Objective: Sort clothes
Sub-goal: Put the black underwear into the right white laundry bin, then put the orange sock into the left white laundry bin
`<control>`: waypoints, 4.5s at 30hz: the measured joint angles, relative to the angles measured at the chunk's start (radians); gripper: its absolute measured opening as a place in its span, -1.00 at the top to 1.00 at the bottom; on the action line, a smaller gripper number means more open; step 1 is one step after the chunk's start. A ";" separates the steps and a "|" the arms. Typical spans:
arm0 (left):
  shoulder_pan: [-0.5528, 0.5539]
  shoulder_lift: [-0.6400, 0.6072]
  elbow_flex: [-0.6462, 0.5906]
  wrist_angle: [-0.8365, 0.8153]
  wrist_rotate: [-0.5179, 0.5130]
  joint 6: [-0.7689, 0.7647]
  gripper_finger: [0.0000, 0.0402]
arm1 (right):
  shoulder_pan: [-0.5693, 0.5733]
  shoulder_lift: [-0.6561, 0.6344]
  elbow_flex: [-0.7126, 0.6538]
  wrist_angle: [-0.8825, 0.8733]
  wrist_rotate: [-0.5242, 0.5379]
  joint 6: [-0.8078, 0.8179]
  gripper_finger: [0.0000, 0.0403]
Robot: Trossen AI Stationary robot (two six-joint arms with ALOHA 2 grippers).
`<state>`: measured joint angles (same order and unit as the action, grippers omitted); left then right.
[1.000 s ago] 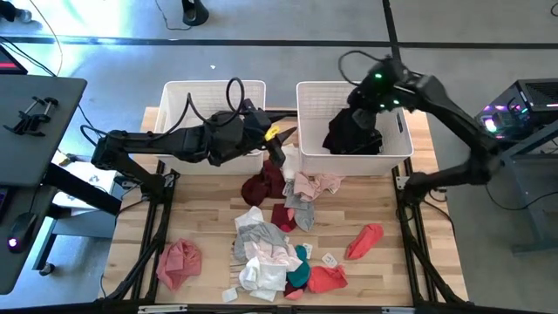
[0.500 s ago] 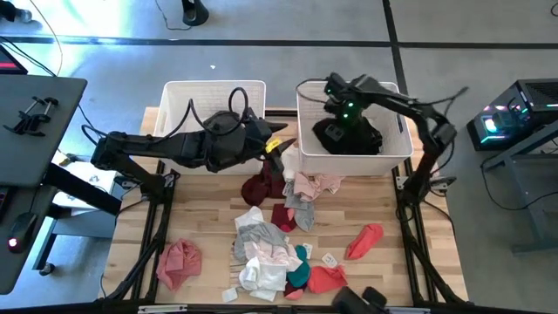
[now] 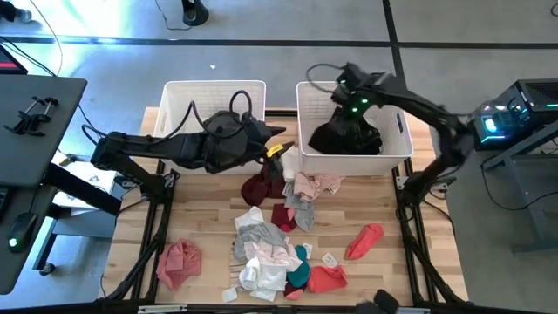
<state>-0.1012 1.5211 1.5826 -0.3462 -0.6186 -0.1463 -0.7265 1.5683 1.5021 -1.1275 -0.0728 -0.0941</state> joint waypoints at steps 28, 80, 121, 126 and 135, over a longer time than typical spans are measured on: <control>0.063 0.000 0.000 0.007 0.006 -0.026 0.02 | 0.734 -0.803 -0.531 0.155 -0.077 0.347 0.07; 0.003 -0.003 0.000 -0.523 0.459 -0.245 0.02 | 1.501 0.082 -0.776 1.082 0.028 0.466 0.48; -0.112 -0.143 0.000 -0.213 0.254 0.305 0.02 | 0.944 -0.098 0.120 0.655 0.505 0.504 1.00; -0.108 -0.139 0.000 -0.222 0.040 0.255 0.02 | 0.895 -0.095 0.120 0.772 0.433 0.426 1.00; -0.074 -0.133 0.000 -0.218 0.094 0.276 0.25 | 0.877 -0.095 0.120 0.774 0.395 0.426 1.00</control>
<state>-0.1748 1.3884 1.5829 -0.5640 -0.5243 0.1297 0.1505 1.4731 1.6218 -0.3539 0.3218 0.3317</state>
